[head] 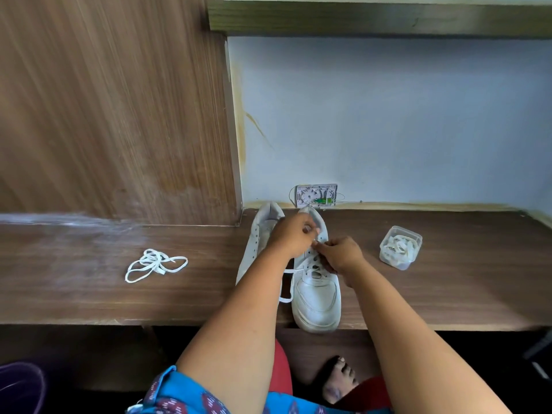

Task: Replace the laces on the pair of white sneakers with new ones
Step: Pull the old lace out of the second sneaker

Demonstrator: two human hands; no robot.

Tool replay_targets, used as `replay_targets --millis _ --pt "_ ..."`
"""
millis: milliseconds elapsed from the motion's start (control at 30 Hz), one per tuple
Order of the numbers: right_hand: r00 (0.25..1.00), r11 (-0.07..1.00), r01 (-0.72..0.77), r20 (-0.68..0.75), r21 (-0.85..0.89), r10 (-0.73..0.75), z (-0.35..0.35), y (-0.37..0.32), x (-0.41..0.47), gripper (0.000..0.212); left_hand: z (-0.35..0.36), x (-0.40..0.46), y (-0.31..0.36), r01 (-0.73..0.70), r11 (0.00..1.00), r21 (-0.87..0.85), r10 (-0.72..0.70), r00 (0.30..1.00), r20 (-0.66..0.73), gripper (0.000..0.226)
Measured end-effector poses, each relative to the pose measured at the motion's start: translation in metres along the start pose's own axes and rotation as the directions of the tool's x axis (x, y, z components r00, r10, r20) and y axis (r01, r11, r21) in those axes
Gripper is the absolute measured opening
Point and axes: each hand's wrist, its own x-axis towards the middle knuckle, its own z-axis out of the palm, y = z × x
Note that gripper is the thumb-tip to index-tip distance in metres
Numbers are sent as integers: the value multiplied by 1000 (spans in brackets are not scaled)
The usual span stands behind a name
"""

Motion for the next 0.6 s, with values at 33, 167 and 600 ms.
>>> replay_targets --millis 33,167,600 --pt "997 992 -56 57 109 50 -1 0 -2 29 3 -2 -1 -5 1000 7 5 998 58 20" --pt "964 805 -229 239 547 112 -12 -9 -16 16 8 2 -8 42 996 -73 -34 994 106 20" --pt "997 992 54 -52 -115 -61 4 -2 -7 25 11 5 -12 72 991 -113 -66 997 50 36"
